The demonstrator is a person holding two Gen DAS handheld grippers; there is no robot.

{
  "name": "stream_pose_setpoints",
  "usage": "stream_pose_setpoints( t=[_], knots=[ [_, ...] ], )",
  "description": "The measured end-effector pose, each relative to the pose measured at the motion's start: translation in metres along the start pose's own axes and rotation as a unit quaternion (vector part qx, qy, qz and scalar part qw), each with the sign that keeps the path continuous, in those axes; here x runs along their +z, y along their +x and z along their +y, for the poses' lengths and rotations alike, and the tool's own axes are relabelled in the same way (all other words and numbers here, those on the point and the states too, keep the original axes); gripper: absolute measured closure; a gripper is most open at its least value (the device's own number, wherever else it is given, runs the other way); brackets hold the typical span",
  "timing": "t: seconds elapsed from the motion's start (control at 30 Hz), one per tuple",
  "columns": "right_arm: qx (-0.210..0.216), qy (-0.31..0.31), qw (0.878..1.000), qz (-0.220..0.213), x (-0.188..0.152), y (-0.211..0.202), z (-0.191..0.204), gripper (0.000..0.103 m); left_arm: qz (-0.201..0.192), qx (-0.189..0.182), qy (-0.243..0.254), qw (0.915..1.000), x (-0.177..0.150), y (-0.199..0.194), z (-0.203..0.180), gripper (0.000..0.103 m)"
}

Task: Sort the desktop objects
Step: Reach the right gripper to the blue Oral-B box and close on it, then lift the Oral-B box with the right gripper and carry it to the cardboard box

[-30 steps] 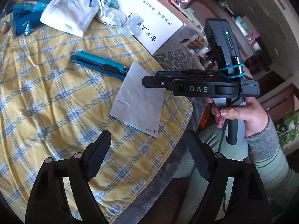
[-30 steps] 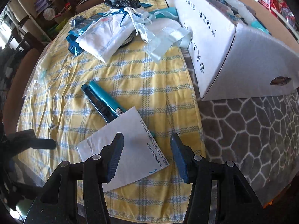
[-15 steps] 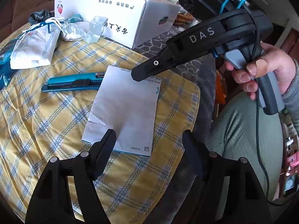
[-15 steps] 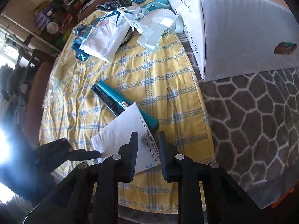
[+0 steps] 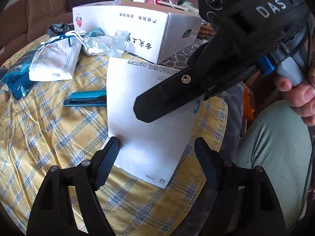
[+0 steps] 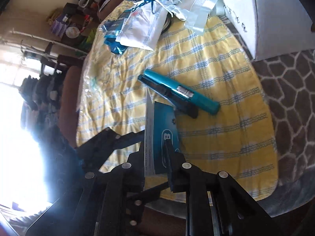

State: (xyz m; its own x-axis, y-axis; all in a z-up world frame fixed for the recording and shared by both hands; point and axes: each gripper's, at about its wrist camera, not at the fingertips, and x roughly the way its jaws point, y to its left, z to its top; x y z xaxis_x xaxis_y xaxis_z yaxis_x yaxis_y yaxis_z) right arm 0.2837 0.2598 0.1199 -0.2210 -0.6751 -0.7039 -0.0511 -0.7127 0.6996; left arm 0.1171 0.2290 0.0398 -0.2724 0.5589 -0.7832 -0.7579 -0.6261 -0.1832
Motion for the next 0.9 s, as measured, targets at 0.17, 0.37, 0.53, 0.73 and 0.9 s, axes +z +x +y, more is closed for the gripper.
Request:
stream_pose_setpoints(
  t=[0.17, 0.37, 0.53, 0.73, 0.9],
  knots=[
    [0.044, -0.006, 0.999, 0.009, 0.007, 0.004, 0.036, 0.086, -0.045, -0.021, -0.074, 0.9960, 0.000, -0.021, 0.026, 0.019],
    [0.081, -0.003, 0.996, 0.042, 0.010, 0.038, 0.065, 0.085, -0.068, -0.084, -0.194, 0.9751, -0.022, -0.051, 0.087, 0.026],
    [0.109, -0.015, 0.992, 0.065, 0.011, 0.072, 0.094, 0.085, -0.065, -0.060, -0.270, 0.9588, -0.058, -0.075, 0.141, 0.027],
    [0.107, -0.055, 0.991, 0.067, 0.017, 0.097, 0.137, 0.069, -0.068, -0.061, -0.336, 0.9374, -0.093, -0.109, 0.181, 0.020],
    [-0.022, -0.156, 0.988, 0.010, 0.012, 0.084, 0.153, 0.057, -0.043, -0.098, -0.335, 0.9363, -0.102, -0.107, 0.177, 0.020]
  ],
)
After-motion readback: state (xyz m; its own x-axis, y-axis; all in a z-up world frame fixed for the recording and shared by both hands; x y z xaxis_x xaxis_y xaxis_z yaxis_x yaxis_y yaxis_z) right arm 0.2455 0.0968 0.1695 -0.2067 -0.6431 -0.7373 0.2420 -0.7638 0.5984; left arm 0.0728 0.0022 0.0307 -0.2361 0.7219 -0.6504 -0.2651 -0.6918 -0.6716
